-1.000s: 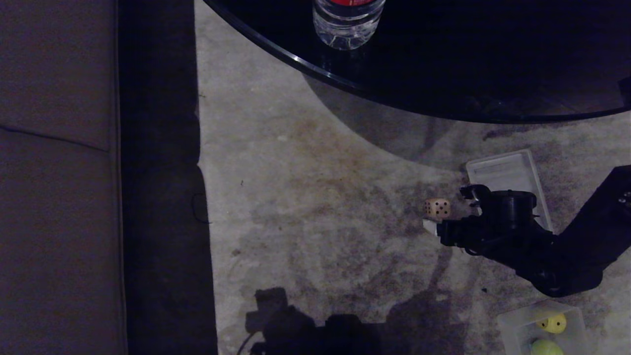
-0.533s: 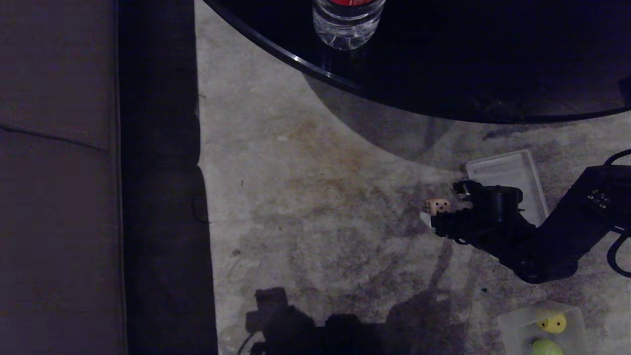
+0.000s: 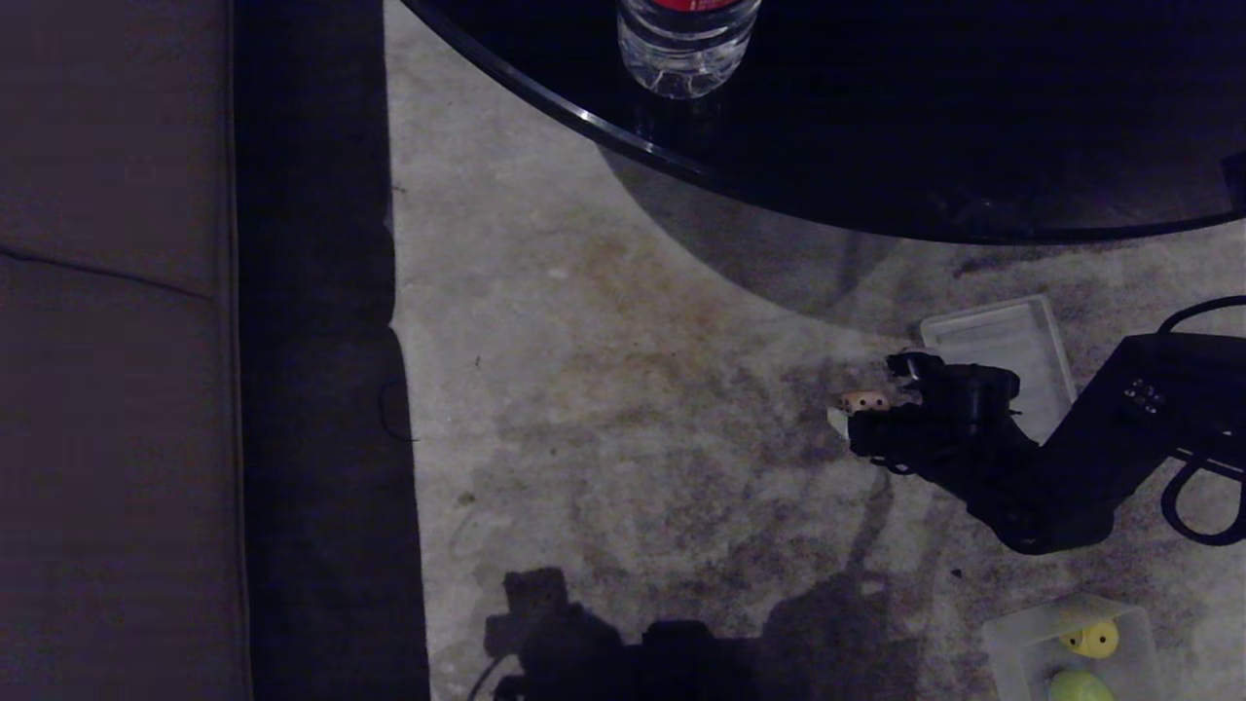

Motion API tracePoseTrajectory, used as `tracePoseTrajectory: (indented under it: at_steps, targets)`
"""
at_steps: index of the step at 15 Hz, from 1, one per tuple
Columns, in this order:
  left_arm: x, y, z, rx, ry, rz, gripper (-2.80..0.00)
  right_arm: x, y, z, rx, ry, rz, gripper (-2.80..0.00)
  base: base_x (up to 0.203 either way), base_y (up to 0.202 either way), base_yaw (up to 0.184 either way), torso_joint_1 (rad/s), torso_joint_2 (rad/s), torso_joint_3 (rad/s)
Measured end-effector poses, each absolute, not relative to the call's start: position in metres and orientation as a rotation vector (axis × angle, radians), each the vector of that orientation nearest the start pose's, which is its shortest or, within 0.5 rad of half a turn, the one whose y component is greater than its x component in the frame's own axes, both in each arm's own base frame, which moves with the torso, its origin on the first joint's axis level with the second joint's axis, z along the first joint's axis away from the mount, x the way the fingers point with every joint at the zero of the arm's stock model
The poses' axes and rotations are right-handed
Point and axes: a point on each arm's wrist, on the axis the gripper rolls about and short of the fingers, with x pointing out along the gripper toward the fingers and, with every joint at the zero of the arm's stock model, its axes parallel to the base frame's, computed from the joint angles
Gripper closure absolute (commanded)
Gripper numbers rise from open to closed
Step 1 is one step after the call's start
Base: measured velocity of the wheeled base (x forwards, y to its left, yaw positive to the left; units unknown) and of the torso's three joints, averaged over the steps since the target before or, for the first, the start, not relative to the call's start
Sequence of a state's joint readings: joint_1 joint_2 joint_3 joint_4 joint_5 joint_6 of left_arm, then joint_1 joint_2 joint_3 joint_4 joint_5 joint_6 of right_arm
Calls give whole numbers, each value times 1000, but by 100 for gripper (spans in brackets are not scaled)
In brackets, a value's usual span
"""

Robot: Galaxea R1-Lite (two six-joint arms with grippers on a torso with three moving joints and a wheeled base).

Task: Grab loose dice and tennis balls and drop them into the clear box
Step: Pick up toys out of the box, then put the toys in the box

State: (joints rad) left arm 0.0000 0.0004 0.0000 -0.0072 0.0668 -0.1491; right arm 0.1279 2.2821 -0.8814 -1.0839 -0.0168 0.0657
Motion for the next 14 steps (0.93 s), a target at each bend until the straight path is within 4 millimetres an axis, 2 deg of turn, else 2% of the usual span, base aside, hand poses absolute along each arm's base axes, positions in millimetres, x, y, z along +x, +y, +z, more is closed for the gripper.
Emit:
tracePoseTrajectory:
  at_steps: [5,9,12,14]
  targets:
    - [-23,1,76,-149,-12,66,0,393,50,35,16,321,97,0,0,0,0,0,0,0]
    - [-23,1,76,-149,-12,66,0,382,47,44,2,337,66,0,0,0,0,0,0,0]
    - [-23,1,76,-149,-12,66,0,361,39,59,-13,394,49,0,0,0,0,0,0,0]
    - [-23,1,76,-149,-12,66,0,340,33,71,-17,462,36,0,0,0,0,0,0,0]
